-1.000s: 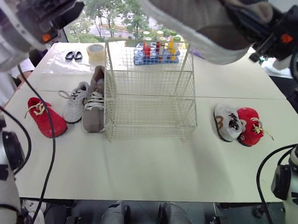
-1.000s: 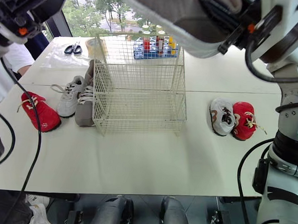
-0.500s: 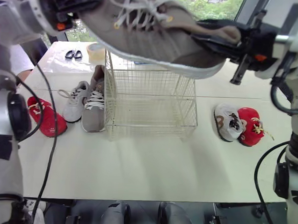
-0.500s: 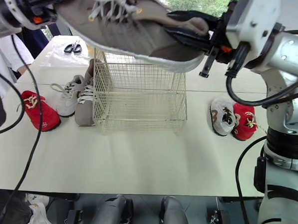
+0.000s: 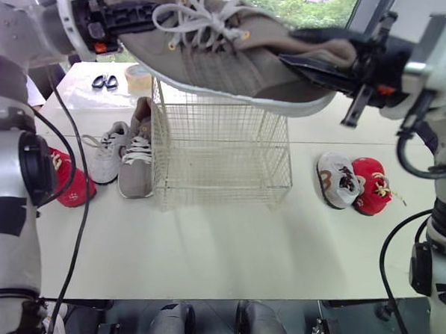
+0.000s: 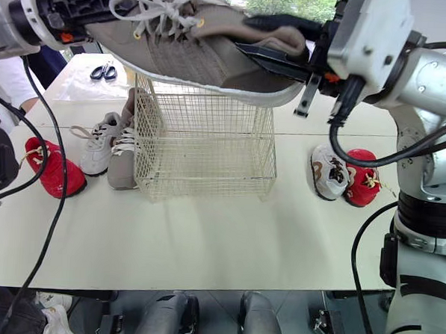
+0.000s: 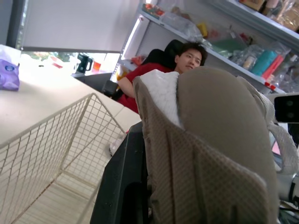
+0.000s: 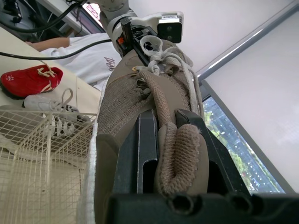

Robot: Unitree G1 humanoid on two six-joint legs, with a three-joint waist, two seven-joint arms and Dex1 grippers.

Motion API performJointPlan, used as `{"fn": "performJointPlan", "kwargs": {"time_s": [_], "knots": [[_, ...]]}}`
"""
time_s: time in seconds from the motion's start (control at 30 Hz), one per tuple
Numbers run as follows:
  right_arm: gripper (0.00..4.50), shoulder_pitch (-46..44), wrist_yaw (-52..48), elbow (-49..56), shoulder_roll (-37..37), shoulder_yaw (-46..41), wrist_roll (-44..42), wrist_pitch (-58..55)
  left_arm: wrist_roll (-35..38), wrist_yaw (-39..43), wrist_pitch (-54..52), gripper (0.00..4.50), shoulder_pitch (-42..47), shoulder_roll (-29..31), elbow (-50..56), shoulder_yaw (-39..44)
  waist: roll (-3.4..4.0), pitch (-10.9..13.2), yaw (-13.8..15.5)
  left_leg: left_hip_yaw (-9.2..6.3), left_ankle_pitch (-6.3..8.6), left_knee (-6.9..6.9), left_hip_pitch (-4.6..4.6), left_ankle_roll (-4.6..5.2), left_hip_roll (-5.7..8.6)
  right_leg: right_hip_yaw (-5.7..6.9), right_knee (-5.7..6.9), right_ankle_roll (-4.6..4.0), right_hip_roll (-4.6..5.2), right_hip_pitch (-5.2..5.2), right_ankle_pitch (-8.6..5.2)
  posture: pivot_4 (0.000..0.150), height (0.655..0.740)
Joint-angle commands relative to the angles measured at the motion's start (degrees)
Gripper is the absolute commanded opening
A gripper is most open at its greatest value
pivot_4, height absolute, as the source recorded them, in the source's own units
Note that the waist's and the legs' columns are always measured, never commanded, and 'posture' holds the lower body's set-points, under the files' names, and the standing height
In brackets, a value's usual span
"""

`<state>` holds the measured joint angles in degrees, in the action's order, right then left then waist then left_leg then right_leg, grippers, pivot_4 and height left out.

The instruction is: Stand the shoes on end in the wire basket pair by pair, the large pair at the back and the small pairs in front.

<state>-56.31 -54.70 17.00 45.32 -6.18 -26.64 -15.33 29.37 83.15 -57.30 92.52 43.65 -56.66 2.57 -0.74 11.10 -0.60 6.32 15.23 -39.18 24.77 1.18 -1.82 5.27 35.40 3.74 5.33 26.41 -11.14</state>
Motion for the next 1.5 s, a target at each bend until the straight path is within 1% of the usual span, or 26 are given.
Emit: {"fn": "performJointPlan", "kwargs": {"time_s": [0.03,0.1,0.13,0.17,0.23,0.27,0.3,0.37,0.43,0.5,0.57,0.67,0.87,1.03,1.2,1.23,1.3,1.4,1.43,1.47,1.5], "knots": [[2.47,-0.17,9.10,-2.54,-1.29,-9.48,-5.35,-6.10,7.77,-6.18,-2.52,0.67,-1.92,0.31,6.16,12.40,-0.01,0.00,-0.07,-0.01,0.00,0.00,0.00,-0.01,-0.02,0.00,0.02,0.00,0.01,0.00,0.00,0.150,0.7400],[3.47,1.37,14.87,-3.45,-2.99,-15.26,-9.44,-9.24,10.58,-12.84,-3.27,0.67,-5.41,-0.40,9.69,18.80,-0.02,0.00,-0.08,-0.02,-0.01,-0.03,0.00,-0.02,-0.02,0.00,0.07,0.01,0.07,-0.01,0.01,0.150,0.7400],[4.05,2.55,20.41,-3.71,-5.92,-19.67,-13.95,-11.23,13.01,-16.93,-3.30,0.67,-8.33,-1.64,12.74,23.19,-0.03,-0.01,-0.10,-0.04,-0.02,-0.07,-0.01,-0.03,-0.01,0.00,0.16,0.02,0.11,0.00,0.01,0.150,0.7400],[4.44,3.24,24.20,-3.95,-7.88,-22.55,-17.17,-12.71,14.84,-20.15,-3.38,0.67,-10.39,-2.81,15.23,26.32,-0.07,-0.03,-0.17,-0.02,-0.02,-0.06,-0.04,-0.03,0.00,0.00,0.19,0.02,0.12,-0.02,0.02,0.150,0.7400],[4.44,5.33,30.86,-3.71,-12.53,-27.32,-27.43,-16.89,19.01,-27.18,-3.36,0.67,-14.23,-6.44,21.14,32.49,-0.08,-0.03,0.02,-0.03,-0.04,-0.07,-0.15,-0.06,0.03,0.00,0.56,0.05,0.22,-0.07,0.00,0.150,0.7400],[4.44,6.86,32.58,-3.34,-14.50,-28.04,-30.84,-18.29,21.28,-30.62,-2.86,0.67,-15.76,-8.87,24.45,35.11,-0.08,-0.03,0.14,-0.02,-0.06,-0.07,-0.21,-0.08,0.03,0.00,0.60,0.05,0.23,-0.10,0.00,0.150,0.7400],[4.44,8.67,35.43,-3.10,-18.86,-28.64,-37.03,-19.38,24.48,-35.61,-1.54,0.67,-17.56,-13.26,28.88,38.25,-0.09,-0.03,0.21,-0.08,-0.07,-0.08,-0.23,-0.11,0.03,0.01,0.61,0.05,0.23,-0.17,0.00,0.150,0.7400],[4.44,10.58,39.48,-2.94,-24.27,-28.51,-42.75,-19.94,28.77,-42.53,0.30,0.67,-20.02,-19.58,35.61,41.54,-0.13,-0.05,0.21,-0.15,-0.10,-0.11,-0.34,-0.14,0.03,0.02,0.65,0.04,0.24,-0.32,0.01,0.150,0.7400],[4.44,11.38,41.36,-2.18,-28.21,-25.77,-44.51,-20.11,31.73,-47.62,0.91,0.67,-21.90,-24.31,40.50,42.08,-0.09,-0.03,0.11,-0.19,-0.10,-0.14,-0.39,-0.13,0.05,0.02,0.65,0.03,0.25,-0.42,0.01,0.150,0.7400],[4.44,11.27,40.51,-1.49,-34.19,-18.68,-42.78,-19.41,34.99,-52.08,2.55,0.67,-23.61,-30.68,44.26,41.47,-0.08,-0.04,-0.10,-0.16,-0.10,-0.13,-0.38,-0.12,0.07,0.01,0.68,0.02,0.25,-0.34,0.03,0.150,0.7400],[4.44,10.48,39.61,-2.07,-37.13,-15.44,-40.99,-17.93,36.70,-53.80,3.26,0.67,-25.17,-33.45,46.60,40.03,-0.07,-0.05,-0.33,-0.16,-0.10,-0.10,-0.46,-0.13,0.05,-0.01,0.69,0.03,0.22,-0.37,0.02,0.150,0.7400],[4.44,9.39,37.76,-3.53,-38.13,-13.10,-38.67,-15.60,37.83,-55.02,4.20,0.67,-27.04,-34.35,47.81,37.69,-0.06,-0.05,-0.29,-0.16,-0.14,-0.07,-0.40,-0.19,0.04,-0.02,0.71,0.03,0.15,-0.27,0.02,0.150,0.7400],[4.44,6.82,34.14,-5.42,-39.11,-9.53,-36.44,-12.60,38.10,-56.10,4.56,0.67,-29.82,-33.51,47.12,33.46,-0.07,-0.05,-0.04,-0.16,-0.14,-0.08,-0.38,-0.18,0.06,-0.01,0.68,0.03,0.14,-0.30,0.02,0.150,0.7400],[4.44,4.99,33.40,-6.96,-39.78,-8.85,-35.75,-10.78,38.80,-56.05,4.82,0.67,-31.65,-32.65,47.56,31.17,-0.07,-0.05,-0.09,-0.16,-0.14,-0.08,-0.37,-0.18,0.06,0.00,0.67,0.03,0.14,-0.31,0.02,0.150,0.7400],[4.44,3.21,33.11,-8.76,-41.16,-9.23,-36.22,-8.88,37.20,-55.15,5.31,0.67,-35.43,-31.94,49.41,27.33,-0.07,-0.05,-0.19,-0.16,-0.14,-0.08,-0.38,-0.19,0.05,0.00,0.67,0.03,0.13,-0.30,0.02,0.150,0.7400],[4.21,2.87,33.13,-8.90,-41.29,-9.26,-36.28,-8.62,37.19,-55.26,5.59,0.67,-36.05,-31.82,49.59,26.97,-0.07,-0.05,-0.19,-0.16,-0.14,-0.07,-0.38,-0.19,0.05,0.00,0.68,0.03,0.13,-0.30,0.02,0.150,0.7400],[3.60,2.57,32.96,-9.17,-41.38,-9.21,-36.16,-8.33,37.38,-55.62,6.09,0.67,-36.79,-31.76,50.04,26.44,-0.07,-0.05,-0.16,-0.16,-0.14,-0.08,-0.37,-0.19,0.05,0.00,0.67,0.03,0.13,-0.29,0.02,0.150,0.7400],[2.18,2.65,32.79,-9.29,-41.32,-8.83,-35.57,-8.00,37.68,-56.05,6.72,0.67,-37.24,-31.79,50.81,25.96,-0.07,-0.05,-0.10,-0.16,-0.14,-0.08,-0.36,-0.19,0.05,0.00,0.66,0.03,0.13,-0.29,0.02,0.150,0.7400],[1.92,2.69,32.74,-9.28,-41.29,-8.74,-35.46,-7.93,37.78,-56.24,6.89,0.67,-37.27,-31.76,50.97,25.89,-0.07,-0.05,-0.09,-0.16,-0.14,-0.07,-0.36,-0.18,0.05,0.00,0.65,0.03,0.13,-0.30,0.02,0.150,0.7400],[1.75,2.75,32.70,-9.19,-41.26,-8.64,-35.41,-7.93,37.88,-56.43,7.01,0.67,-37.31,-31.67,51.13,25.80,-0.07,-0.05,-0.08,-0.16,-0.14,-0.08,-0.36,-0.19,0.05,0.00,0.65,0.03,0.13,-0.31,0.02,0.150,0.7400],[1.74,2.76,32.69,-9.17,-41.19,-8.57,-35.23,-7.86,37.71,-56.46,7.29,0.67,-37.37,-31.46,51.28,25.54,-0.07,-0.05,-0.08,-0.16,-0.14,-0.08,-0.36,-0.18,0.05,0.00,0.65,0.03,0.13,-0.31,0.02,0.150,0.7400]]}}
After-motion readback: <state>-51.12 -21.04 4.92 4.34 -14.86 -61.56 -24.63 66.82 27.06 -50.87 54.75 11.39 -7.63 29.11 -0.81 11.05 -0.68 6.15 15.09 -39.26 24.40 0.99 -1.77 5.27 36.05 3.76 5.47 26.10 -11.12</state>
